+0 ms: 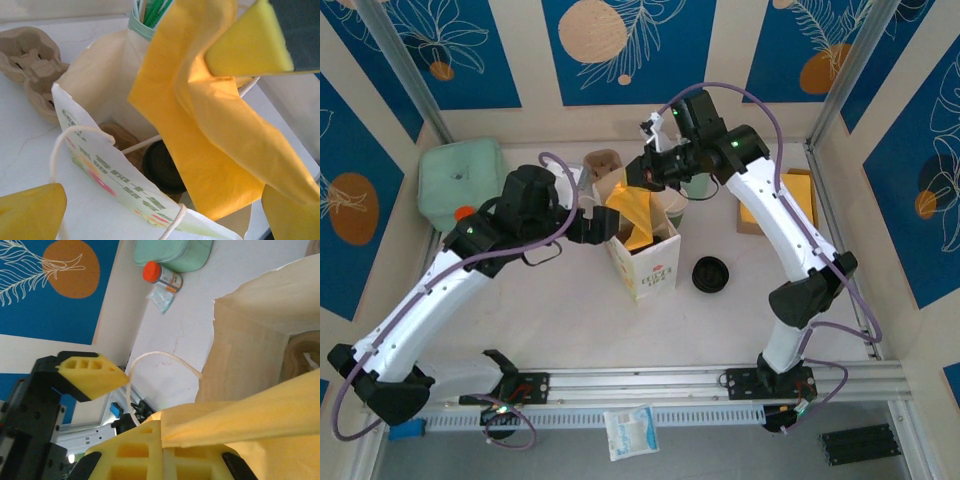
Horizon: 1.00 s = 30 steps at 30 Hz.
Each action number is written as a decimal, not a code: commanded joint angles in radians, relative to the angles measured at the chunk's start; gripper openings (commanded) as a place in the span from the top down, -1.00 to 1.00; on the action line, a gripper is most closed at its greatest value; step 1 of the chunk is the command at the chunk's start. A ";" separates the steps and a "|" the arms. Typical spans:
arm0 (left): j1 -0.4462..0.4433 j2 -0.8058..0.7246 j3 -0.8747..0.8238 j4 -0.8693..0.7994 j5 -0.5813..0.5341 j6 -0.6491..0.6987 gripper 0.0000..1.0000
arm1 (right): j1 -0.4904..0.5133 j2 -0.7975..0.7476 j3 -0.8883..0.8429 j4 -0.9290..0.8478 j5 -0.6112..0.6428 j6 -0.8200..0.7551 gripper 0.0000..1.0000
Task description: Pack the takeout coffee
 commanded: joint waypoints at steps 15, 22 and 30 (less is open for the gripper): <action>-0.006 -0.059 0.063 -0.014 -0.094 0.002 -0.99 | 0.111 -0.022 -0.187 0.014 0.291 -0.100 1.00; -0.007 -0.057 0.071 -0.014 -0.091 0.001 -0.99 | 0.112 -0.022 -0.242 0.025 0.379 -0.094 1.00; -0.007 -0.056 0.073 -0.017 -0.090 0.001 -0.99 | 0.139 0.003 -0.258 0.013 0.455 -0.080 1.00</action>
